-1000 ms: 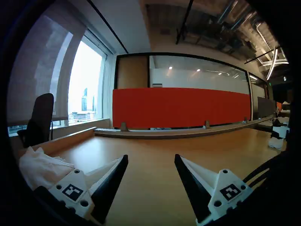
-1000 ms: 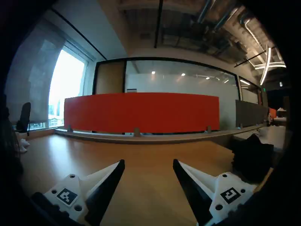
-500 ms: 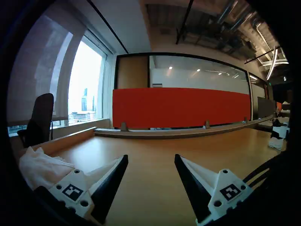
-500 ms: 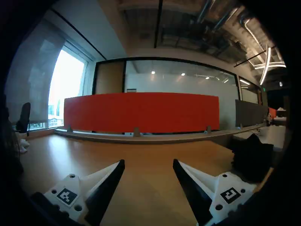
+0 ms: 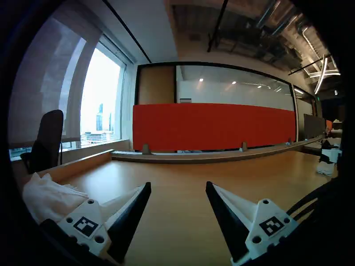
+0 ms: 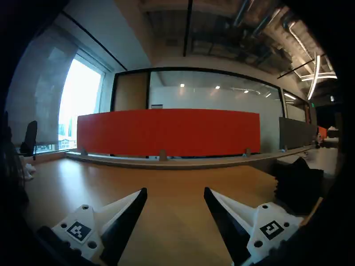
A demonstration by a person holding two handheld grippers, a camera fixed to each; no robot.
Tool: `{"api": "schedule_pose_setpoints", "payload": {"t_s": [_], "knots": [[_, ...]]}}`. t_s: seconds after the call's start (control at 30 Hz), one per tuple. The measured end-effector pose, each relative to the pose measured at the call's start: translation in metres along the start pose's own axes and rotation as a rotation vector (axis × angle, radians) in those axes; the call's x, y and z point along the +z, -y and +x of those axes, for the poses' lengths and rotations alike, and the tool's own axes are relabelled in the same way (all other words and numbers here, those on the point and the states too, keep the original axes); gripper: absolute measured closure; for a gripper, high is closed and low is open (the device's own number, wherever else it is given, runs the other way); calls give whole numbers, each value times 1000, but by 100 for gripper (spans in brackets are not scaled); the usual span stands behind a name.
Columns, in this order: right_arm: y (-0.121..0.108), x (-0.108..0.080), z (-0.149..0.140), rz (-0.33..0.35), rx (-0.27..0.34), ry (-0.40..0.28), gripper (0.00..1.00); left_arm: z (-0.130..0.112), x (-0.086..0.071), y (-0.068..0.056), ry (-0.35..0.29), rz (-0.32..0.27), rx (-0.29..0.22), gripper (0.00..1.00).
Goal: Fold towel
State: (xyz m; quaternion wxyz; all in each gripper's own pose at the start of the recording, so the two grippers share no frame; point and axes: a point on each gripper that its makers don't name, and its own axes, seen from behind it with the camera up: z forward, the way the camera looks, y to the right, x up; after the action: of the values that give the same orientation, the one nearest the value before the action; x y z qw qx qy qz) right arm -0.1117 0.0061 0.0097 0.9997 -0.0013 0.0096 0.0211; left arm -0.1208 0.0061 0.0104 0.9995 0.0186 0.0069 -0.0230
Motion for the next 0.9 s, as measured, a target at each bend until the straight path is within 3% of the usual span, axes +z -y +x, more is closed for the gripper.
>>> {"api": "schedule_pose_setpoints", "payload": {"t_s": [0.9], "knots": [[0, -1, 0, 0, 0, 0, 1, 4, -1, 0, 1, 0, 0, 9]]}}
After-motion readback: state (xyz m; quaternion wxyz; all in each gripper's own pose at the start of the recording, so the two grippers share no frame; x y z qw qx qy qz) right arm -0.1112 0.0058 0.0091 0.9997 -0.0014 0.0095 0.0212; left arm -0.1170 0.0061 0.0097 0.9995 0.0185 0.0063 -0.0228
